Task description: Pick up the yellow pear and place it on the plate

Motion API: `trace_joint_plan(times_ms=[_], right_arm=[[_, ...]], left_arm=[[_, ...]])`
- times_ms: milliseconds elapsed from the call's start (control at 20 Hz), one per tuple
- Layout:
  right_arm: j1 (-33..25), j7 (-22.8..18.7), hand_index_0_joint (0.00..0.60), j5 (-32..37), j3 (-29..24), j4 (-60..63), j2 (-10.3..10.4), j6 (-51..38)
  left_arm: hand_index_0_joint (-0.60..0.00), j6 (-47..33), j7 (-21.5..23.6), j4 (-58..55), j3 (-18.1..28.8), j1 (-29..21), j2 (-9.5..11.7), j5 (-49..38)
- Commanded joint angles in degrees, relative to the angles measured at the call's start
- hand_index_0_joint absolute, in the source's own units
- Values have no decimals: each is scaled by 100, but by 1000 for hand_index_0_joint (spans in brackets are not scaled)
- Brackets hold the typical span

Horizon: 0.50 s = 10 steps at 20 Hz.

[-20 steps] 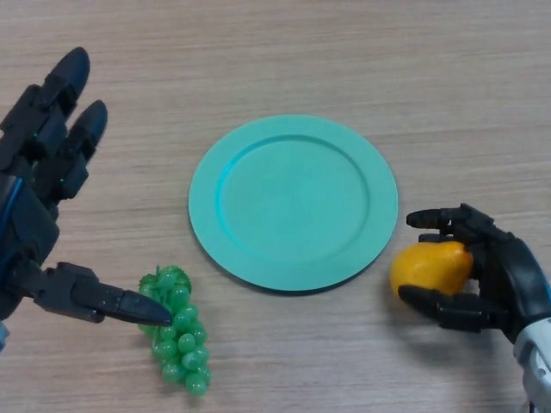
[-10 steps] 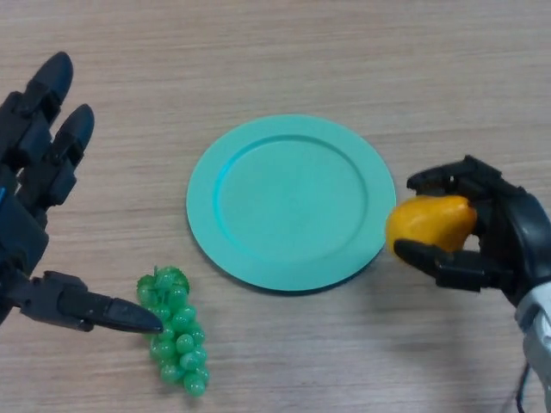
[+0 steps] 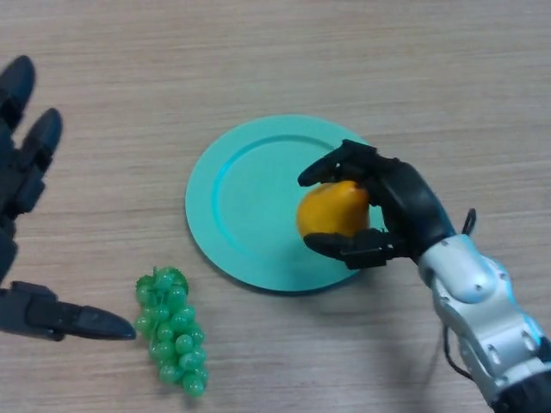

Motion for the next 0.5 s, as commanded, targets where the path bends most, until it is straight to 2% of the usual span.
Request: trace_joint_plan(times_ms=[50,100,250,350,500], right_arm=[[-752,-399,600,211,141,261,-37,-1204],[-967,-483,600,360,327,602,-37,-1191],[-1564,-979,600,338,792,1728,-37,-1941],[-1815,-1174,600,33,1020,2306,-37,-2343],[-2157,-1912,600,-1519,1068,3170,-37,-2782]], left_arm=[[0,-830,-108,-292,431,-49,65,-318],[0,-767,-82,-331,549,-6,51,-482],[0,-931,-14,-328,674,40,-30,-547],[0,-1123,18,-290,722,85,-96,-593],[0,-1009,47,-349,897,185,-27,-657]])
